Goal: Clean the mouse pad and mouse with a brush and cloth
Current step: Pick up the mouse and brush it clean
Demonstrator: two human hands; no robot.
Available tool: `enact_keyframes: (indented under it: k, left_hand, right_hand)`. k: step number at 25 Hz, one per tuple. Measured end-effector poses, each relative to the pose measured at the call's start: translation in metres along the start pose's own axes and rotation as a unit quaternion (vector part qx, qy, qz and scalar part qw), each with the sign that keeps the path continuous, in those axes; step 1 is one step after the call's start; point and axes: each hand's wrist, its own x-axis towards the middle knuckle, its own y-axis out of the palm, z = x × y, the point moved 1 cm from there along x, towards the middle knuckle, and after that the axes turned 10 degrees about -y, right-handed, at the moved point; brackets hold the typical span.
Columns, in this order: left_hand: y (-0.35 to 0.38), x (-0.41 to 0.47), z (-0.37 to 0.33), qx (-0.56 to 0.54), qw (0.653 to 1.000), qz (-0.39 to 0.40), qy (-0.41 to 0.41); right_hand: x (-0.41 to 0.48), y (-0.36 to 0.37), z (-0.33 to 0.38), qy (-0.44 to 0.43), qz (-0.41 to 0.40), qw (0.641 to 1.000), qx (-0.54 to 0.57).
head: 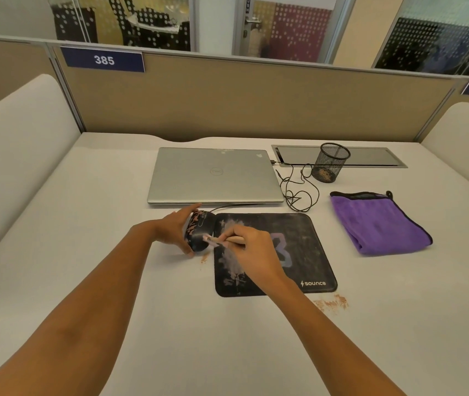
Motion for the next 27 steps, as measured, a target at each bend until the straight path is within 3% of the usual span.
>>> enact_keyframes:
  k: [9,17,27]
  left_hand:
    - [0.005,-0.008,-0.007,-0.048,0.998,-0.001,0.031]
    - [0.016,-0.004,-0.042,-0.034,0.98,-0.191,0.051]
    - [0.06,0.047,-0.138,0.047,0.965,-0.251,0.053]
  right_hand:
    - [0.012,-0.029,-0.005,0.041,-0.169,0.982,0.078]
    - [0.031,-0.07,-0.031,0.033,-0.232,0.972,0.015]
    - [0.071,-0.167,-0.106,0.04,-0.303,0.951,-0.047]
